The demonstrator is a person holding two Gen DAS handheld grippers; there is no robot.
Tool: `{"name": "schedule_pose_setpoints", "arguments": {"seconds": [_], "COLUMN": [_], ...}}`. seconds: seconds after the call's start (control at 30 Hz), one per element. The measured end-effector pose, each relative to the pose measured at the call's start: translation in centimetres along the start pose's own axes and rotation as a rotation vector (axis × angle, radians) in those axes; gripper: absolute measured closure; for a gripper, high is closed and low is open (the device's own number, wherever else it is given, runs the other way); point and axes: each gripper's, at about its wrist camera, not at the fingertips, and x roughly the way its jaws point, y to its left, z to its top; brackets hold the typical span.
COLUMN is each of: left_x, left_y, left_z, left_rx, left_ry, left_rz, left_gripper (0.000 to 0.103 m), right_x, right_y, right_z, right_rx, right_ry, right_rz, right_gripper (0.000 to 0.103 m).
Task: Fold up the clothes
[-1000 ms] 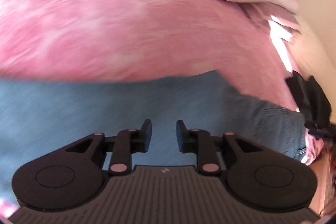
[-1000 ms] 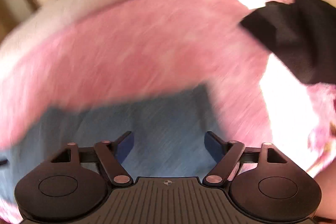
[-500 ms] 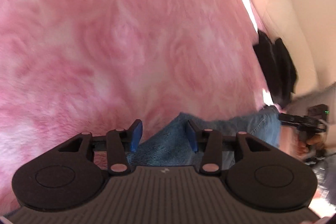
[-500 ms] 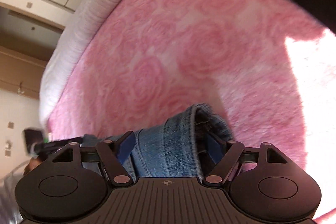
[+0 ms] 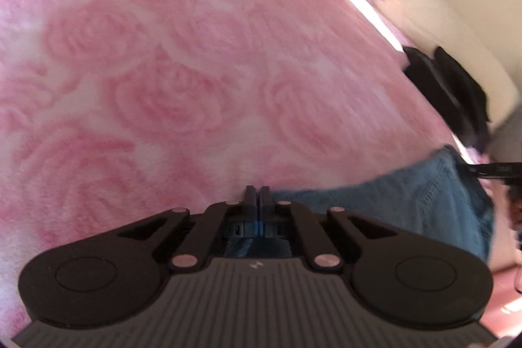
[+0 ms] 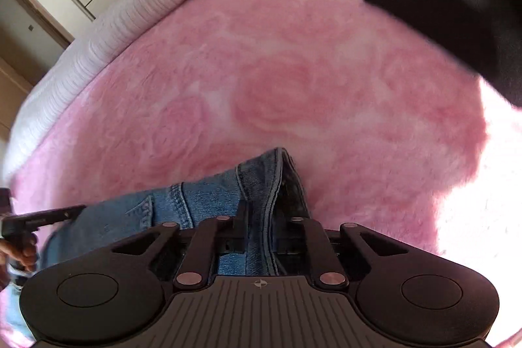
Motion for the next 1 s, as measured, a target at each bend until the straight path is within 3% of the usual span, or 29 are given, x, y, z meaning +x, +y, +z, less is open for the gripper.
{"name": "schedule_pose_setpoints", "arguments": {"seconds": [0.1, 0.13, 0.17, 0.27, 0.33, 0.43, 0.57, 0.77, 0.87, 0.97, 1.0], "left_x": [-2.7, -3.9, -5.2, -8.9, -10.5, -12.1, -14.2, -18.0, -19.9, -20.4, -20.3], "left_y": [-0.9, -1.0, -0.7, -0.2, -0.4, -0.5, -0.5, -0.7, -2.6, -5.0, -5.6], "left_z": [-0.4, -0.7, -1.1, -2.9, -4.8, -9.1, -14.8, -21.0, -22.9, -23.5, -23.5], "left_rx": [0.024, 0.012, -0.021, -0.099, -0.112, -0.133, -0.140, -0.168, -0.125, -0.101, -0.101], "left_ry": [-0.075, -0.097, -0.112, -0.129, -0.120, -0.128, -0.169, -0.280, -0.334, -0.360, -0.361], "left_rz": [0.145, 0.183, 0.197, 0.213, 0.211, 0.203, 0.199, 0.221, 0.301, 0.333, 0.336], "left_gripper": [0.098, 0.096, 0.095, 0.095, 0.095, 0.095, 0.095, 0.095, 0.095, 0.090, 0.091], "right_x": [-1.7, -2.3, -3.1, -5.7, -6.5, -5.3, -3.2, -5.9, -7.2, -9.2, -9.2], "right_y": [1.5, 2.3, 3.1, 5.7, 7.3, 9.9, 10.1, 7.3, 9.0, 11.7, 12.8], "right_z": [-0.2, -0.3, -0.4, -1.5, -2.9, -6.5, -12.6, -15.4, -16.3, -17.9, -18.4], "right_rx": [-0.064, -0.100, -0.135, -0.194, -0.215, -0.311, -0.483, -0.398, -0.375, -0.377, -0.385], "right_ry": [-0.037, -0.054, -0.085, -0.215, -0.242, -0.186, -0.189, -0.295, -0.348, -0.407, -0.386], "right_rz": [-0.071, -0.117, -0.170, -0.304, -0.239, -0.173, -0.322, -0.232, -0.258, -0.167, -0.145], "right_gripper": [0.081, 0.069, 0.062, 0.061, 0.060, 0.060, 0.060, 0.061, 0.060, 0.060, 0.060]}}
